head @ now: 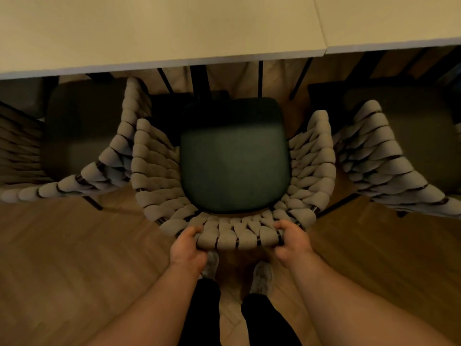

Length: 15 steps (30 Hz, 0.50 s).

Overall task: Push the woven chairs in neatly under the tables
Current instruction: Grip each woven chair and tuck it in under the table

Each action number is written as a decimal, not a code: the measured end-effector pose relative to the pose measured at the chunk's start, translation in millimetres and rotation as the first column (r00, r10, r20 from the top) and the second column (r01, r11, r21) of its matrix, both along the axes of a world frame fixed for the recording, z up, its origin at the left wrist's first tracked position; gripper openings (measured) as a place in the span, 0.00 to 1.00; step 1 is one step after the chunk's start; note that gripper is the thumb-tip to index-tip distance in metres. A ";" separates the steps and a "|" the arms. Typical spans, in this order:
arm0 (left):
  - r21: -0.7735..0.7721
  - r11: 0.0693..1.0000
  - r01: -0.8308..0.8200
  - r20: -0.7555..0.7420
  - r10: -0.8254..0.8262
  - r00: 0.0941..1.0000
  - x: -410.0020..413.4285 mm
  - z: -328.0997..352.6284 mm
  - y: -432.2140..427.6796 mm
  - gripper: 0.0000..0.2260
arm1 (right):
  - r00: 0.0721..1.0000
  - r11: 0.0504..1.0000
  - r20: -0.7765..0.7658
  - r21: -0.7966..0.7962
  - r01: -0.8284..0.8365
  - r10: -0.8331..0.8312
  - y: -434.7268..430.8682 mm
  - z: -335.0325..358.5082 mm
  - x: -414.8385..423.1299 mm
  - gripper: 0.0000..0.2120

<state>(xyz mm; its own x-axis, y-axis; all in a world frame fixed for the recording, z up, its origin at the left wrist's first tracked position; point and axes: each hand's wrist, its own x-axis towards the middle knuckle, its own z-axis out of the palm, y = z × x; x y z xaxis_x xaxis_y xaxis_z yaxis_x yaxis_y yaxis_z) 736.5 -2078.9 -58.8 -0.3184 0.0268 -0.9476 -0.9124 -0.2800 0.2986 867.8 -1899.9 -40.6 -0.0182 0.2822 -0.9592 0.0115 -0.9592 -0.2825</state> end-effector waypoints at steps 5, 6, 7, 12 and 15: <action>0.029 0.999 -0.032 -0.020 0.032 0.999 -5.8 8.2 5.1 0.18 | 0.999 0.998 -0.012 0.059 0.037 -0.036 3.3 6.2 -3.3 0.16; 0.029 0.999 -0.030 -0.024 0.030 0.999 -6.7 10.8 5.3 0.19 | 0.999 0.997 -0.016 0.066 0.039 -0.038 3.9 8.9 -3.1 0.15; 0.034 0.999 -0.029 -0.029 0.030 0.999 -7.0 11.9 5.1 0.20 | 0.999 0.997 -0.026 0.073 0.040 -0.038 4.4 12.9 -3.2 0.13; 0.087 0.996 -0.027 -0.046 0.031 0.998 -12.8 23.7 11.8 0.19 | 0.995 0.995 -0.090 0.088 0.057 -0.049 11.1 29.4 -6.7 0.11; 0.117 0.993 -0.029 -0.058 0.036 0.998 -24.6 26.5 19.0 0.16 | 0.991 0.994 -0.115 0.075 0.076 -0.067 15.1 31.2 -17.9 0.13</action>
